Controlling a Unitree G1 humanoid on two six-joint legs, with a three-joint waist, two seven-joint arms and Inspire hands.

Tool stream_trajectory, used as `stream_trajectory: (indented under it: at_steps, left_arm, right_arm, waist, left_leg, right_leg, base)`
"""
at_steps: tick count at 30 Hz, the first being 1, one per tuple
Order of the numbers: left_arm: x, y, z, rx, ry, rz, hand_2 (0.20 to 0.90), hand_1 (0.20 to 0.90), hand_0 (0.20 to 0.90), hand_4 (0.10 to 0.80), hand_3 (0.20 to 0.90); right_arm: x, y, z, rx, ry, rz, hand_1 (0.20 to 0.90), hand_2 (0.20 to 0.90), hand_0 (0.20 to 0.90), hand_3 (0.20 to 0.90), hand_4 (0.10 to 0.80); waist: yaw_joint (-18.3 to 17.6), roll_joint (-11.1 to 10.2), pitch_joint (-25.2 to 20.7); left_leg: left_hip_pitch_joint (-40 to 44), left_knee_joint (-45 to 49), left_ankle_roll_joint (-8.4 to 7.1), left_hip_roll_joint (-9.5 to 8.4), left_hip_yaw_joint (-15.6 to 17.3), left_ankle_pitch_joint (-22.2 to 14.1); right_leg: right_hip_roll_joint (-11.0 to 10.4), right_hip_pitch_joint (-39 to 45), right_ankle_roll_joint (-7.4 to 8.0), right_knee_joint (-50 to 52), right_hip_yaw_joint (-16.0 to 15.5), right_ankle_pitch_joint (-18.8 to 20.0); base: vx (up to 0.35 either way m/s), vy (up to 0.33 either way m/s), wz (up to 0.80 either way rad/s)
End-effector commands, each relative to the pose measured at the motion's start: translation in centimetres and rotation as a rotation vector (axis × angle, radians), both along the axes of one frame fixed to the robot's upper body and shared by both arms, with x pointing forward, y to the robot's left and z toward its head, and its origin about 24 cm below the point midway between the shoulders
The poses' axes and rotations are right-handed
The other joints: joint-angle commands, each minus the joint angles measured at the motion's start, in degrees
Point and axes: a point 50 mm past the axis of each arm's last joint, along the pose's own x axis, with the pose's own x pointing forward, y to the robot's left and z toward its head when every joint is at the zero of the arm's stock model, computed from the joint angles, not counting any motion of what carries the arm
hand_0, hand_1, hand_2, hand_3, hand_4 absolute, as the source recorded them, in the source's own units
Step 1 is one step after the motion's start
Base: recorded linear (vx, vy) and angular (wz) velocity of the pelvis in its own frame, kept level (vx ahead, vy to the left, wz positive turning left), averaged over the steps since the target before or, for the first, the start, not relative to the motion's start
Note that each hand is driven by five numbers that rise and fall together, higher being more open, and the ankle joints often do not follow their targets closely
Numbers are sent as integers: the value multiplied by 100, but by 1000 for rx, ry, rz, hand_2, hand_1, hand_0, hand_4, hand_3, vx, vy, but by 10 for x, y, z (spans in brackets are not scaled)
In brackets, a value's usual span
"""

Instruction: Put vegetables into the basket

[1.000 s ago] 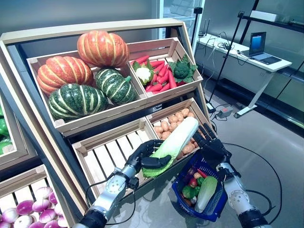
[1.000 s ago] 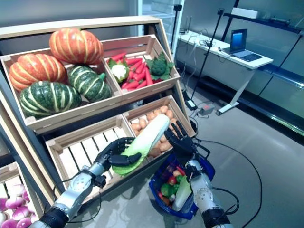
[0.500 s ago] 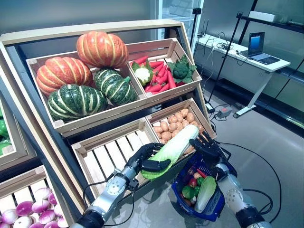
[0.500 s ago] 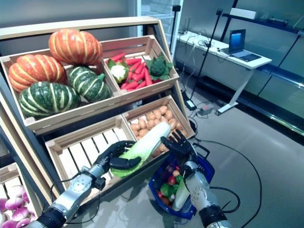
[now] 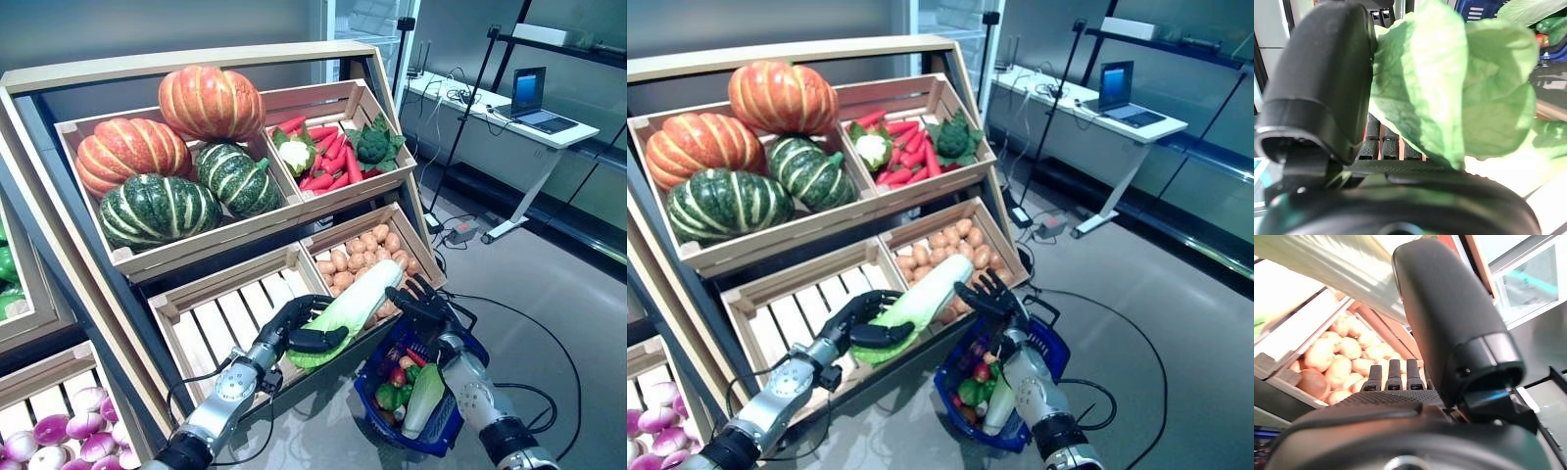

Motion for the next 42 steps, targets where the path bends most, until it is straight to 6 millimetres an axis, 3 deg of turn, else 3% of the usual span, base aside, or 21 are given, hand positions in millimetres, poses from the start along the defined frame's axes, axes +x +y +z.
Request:
stream_trajectory:
  at_steps: [1,4,11,24,29,35,36,37,38,42]
  left_arm:
    - [23,-78,85,-275,-380,-382,300,300,300,400,300]
    - [22,-78,82,-293,-355,-413,300,300,300,400,300]
    - [17,-77,78,-288,-325,-466,300,300,300,400,300]
    - [17,-84,79,-287,-301,-531,300,300,300,400,300]
    - [16,-79,76,-291,-287,-541,300,300,300,400,300]
    - [14,-82,74,-300,-273,-563,300,300,300,400,300]
    - [14,-83,74,-300,-273,-565,300,300,300,400,300]
    - [13,-84,74,-301,-272,-565,300,300,300,400,300]
    - [13,-85,73,-304,-270,-564,300,300,300,400,300]
    - [13,-87,71,-305,-269,-562,300,300,300,400,300]
  right_arm:
    - [41,18,36,222,-133,68,900,900,900,900,800]
    - [39,28,36,395,-157,122,900,900,900,900,800]
    - [39,18,34,387,-147,199,900,900,900,900,800]
    - [61,19,72,454,-263,354,900,900,900,900,800]
    - [64,28,100,634,-417,440,900,900,900,900,800]
    - [64,31,111,704,-490,476,900,900,900,900,800]
    - [65,30,112,692,-493,472,771,771,771,771,714]
    - [66,29,112,680,-494,468,771,771,771,771,714]
    - [67,29,113,676,-495,467,300,300,300,300,400]
    - [70,31,114,654,-483,471,300,300,300,300,400]
  waist:
    - [195,47,-214]
    - [241,49,-245]
    - [291,13,-294]
    - [345,-44,-272]
    - [359,-31,-299]
    - [382,-23,-340]
    - [382,-24,-341]
    - [383,-22,-347]
    - [382,-18,-353]
    - [380,-15,-346]
  left_leg:
    - [-53,8,240,-227,-293,-389]
    - [-47,8,230,-229,-328,-401]
    - [-85,8,218,-235,-395,-394]
    - [-149,8,196,-227,-457,-369]
    - [-185,8,196,-243,-493,-372]
    - [-192,8,195,-253,-537,-383]
    - [-194,8,194,-253,-542,-383]
    - [-195,8,193,-255,-546,-385]
    - [-197,8,195,-256,-553,-386]
    - [-203,8,191,-253,-563,-380]
  right_leg:
    - [-99,171,-43,8,-127,-54]
    - [-102,192,-33,8,-173,-63]
    - [-113,170,-15,8,-233,-56]
    - [-110,128,-24,8,-278,-46]
    - [-118,104,-22,8,-294,-52]
    - [-138,114,-7,8,-334,-67]
    - [-140,113,-8,8,-336,-67]
    - [-140,114,-8,8,-336,-71]
    - [-139,112,-13,8,-331,-77]
    - [-136,111,-25,8,-314,-83]
  base:
    - [12,4,4]
    - [17,4,5]
    - [8,-3,8]
    - [0,-1,0]
    - [-7,4,6]
    - [4,-1,8]
    - [4,-3,4]
    - [0,0,0]
    - [0,0,0]
    - [0,0,0]
